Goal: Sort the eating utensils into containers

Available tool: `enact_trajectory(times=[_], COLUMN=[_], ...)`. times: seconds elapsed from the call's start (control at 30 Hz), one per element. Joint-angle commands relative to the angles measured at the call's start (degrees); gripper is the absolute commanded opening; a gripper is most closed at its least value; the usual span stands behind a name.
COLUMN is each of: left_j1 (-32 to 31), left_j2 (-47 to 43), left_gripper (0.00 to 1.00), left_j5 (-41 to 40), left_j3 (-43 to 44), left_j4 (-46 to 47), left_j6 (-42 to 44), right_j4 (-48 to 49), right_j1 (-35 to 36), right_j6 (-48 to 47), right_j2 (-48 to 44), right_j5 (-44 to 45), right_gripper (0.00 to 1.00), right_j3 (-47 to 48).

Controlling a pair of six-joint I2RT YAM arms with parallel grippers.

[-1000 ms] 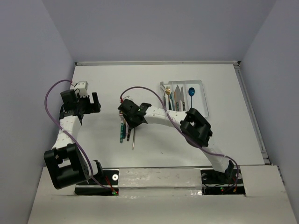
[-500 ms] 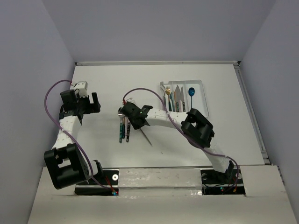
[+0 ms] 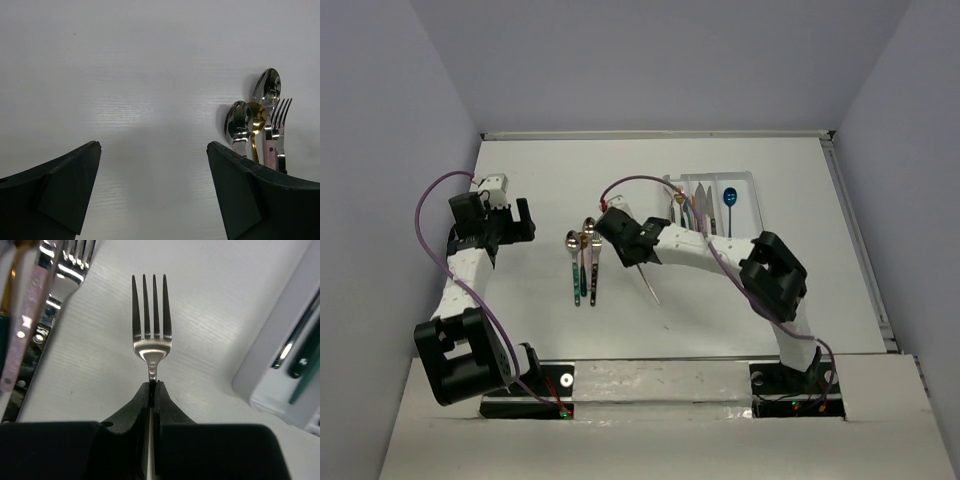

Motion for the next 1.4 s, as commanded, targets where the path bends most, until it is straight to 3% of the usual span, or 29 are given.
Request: enact_trajectory(times=[0.0,0.13,0.27,0.5,0.6,0.63,0.67,0.77,0.83,0.87,0.9,1.0,1.1,1.27,1.37], left_j1=[0.62,0.62,0.62,0.54,0.62,0.62,0.54,0.62,0.54,0.62,0.62,0.62,0.62,0.54,0.62], left_j2=[-1.81,-1.98,-1.72,-1.98,-6.19,-8.03,-12.05,-11.83,-12.17,-12.79,-13.23,-13.50,-13.50,-15.43,-16.13], left_gripper=[0.99,0.99,0.99,0.99,0.99,0.99,0.99,0.99,0.99,0.99,0.99,0.99,0.99,0.99,0.99], left_j5=[1.13,1.22,1.05,-0.88,-3.34,-3.61,-3.09,-0.80,-0.97,-0.63,-0.36,-0.71,-4.13,-4.05,-4.40], left_j3=[-0.30,-0.39,-0.48,-1.44,-5.21,-10.01,-13.02,-17.00,-17.88,-18.92,-18.76,-12.82,-2.73,7.51,8.66], left_j4=[1.35,1.44,1.61,3.63,13.36,16.79,24.48,28.33,30.60,31.49,32.02,28.26,18.69,2.95,-4.17], left_j6=[0.56,0.57,0.57,1.27,1.01,0.13,-0.14,0.12,-0.49,-0.66,-0.75,-1.98,-1.81,2.49,5.39], right_j4=[6.58,13.53,15.38,16.70,17.31,17.32,17.40,17.32,17.32,17.23,17.23,16.88,15.92,10.22,8.71], right_j1=[-5.63,-15.75,-23.22,-25.61,-26.14,-26.14,-26.14,-26.14,-26.14,-26.14,-26.14,-26.14,-26.14,-23.69,-16.58], right_j6=[-4.36,-6.38,-6.30,-3.75,-3.05,-3.04,-3.04,-3.57,-3.75,-3.75,-3.75,-3.83,-4.71,-4.63,-3.58], right_j2=[-12.74,-15.05,-10.32,-3.54,-2.40,-1.87,-1.60,-0.02,0.94,1.03,1.12,0.16,-1.51,-5.90,-8.63], right_j5=[6.55,4.72,-2.80,-6.36,-7.06,-7.33,-8.20,-9.44,-9.35,-9.26,-9.09,-8.83,-7.77,-6.64,-6.27], right_gripper=[0.00,0.00,0.00,0.00,0.00,0.00,0.00,0.00,0.13,0.32,0.39,0.54,0.60,0.60,0.60], right_j3=[1.30,-1.51,0.67,2.00,0.77,0.51,0.15,0.33,0.42,0.24,-0.02,-0.72,-0.55,0.33,-0.11])
